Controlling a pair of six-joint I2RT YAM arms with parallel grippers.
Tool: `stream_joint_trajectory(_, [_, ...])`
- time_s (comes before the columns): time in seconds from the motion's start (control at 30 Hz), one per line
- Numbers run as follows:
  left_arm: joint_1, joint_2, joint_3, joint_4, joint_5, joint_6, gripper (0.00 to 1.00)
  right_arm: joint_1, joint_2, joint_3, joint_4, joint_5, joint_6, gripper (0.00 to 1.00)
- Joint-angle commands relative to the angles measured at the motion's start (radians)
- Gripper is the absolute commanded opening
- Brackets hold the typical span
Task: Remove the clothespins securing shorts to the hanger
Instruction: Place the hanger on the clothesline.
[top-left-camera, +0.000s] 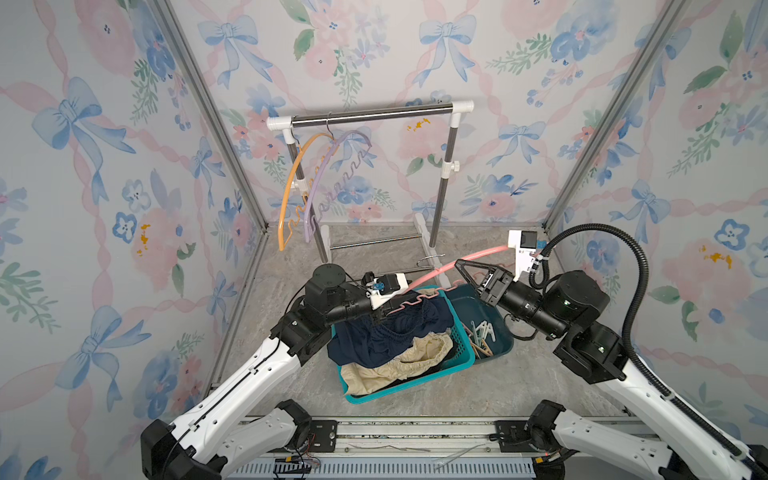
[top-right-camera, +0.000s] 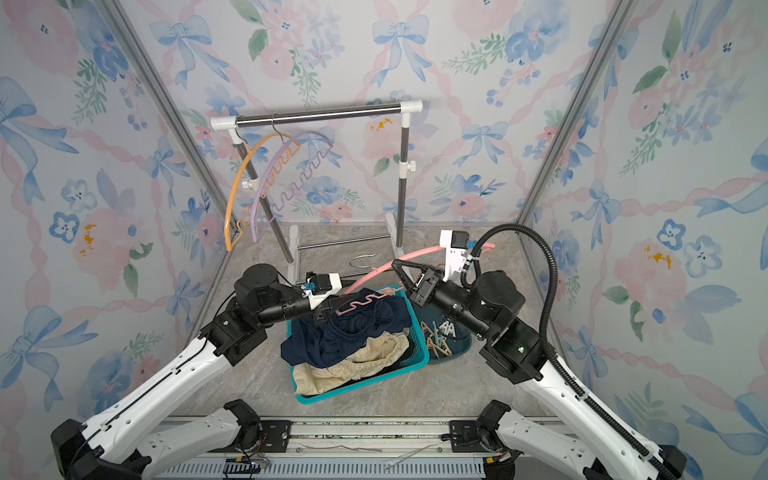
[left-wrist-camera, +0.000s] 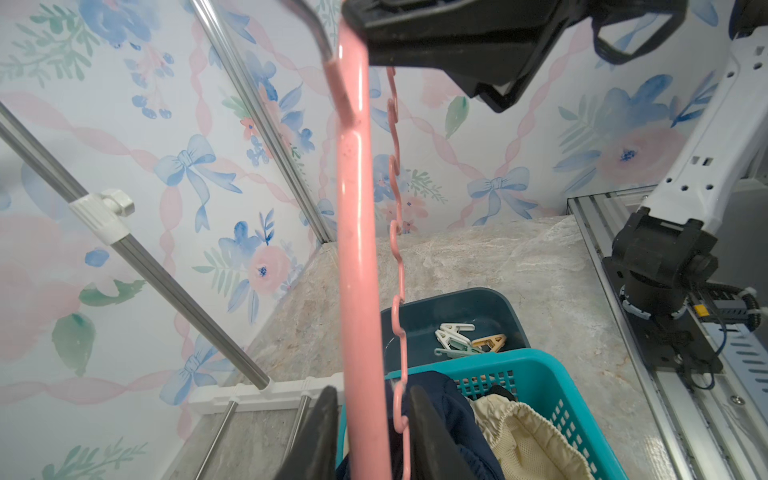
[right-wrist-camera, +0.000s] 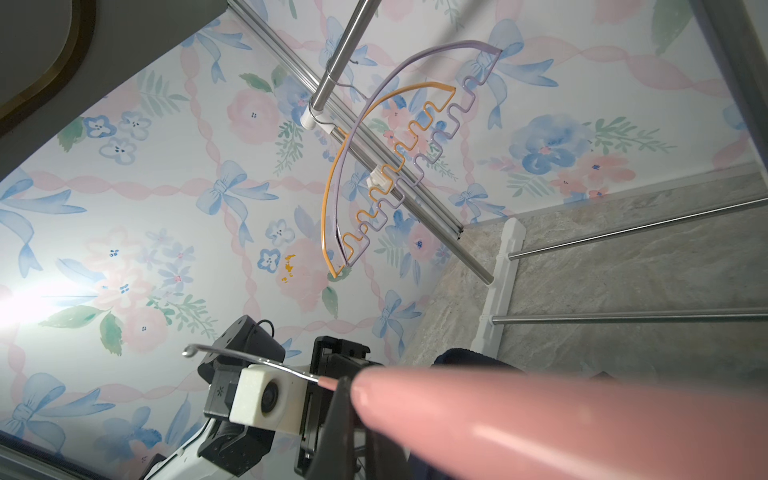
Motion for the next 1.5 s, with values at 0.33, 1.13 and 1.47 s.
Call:
stream_joint_trajectory(0.33, [-0.084,-0.052,0.141,-0.133,-0.174,-0.157,0.0,-0.086,0.03,0.068,-0.029,-0.099,-0.013,0.23])
stream_joint_trajectory(1.13, [-0.184,-0.002,0.425,-0.437,-1.256,0.082,0.0,-0.099,-0.044,0.098,-0.171,-0.104,-0.08,0.9])
stream_joint_trajectory(1.47, [-0.158,0.19,0.649,-0.441,-1.473,0.352,0.0,-0.099,-0.15,0.047,-0.226,-0.031,-0.093,0.91])
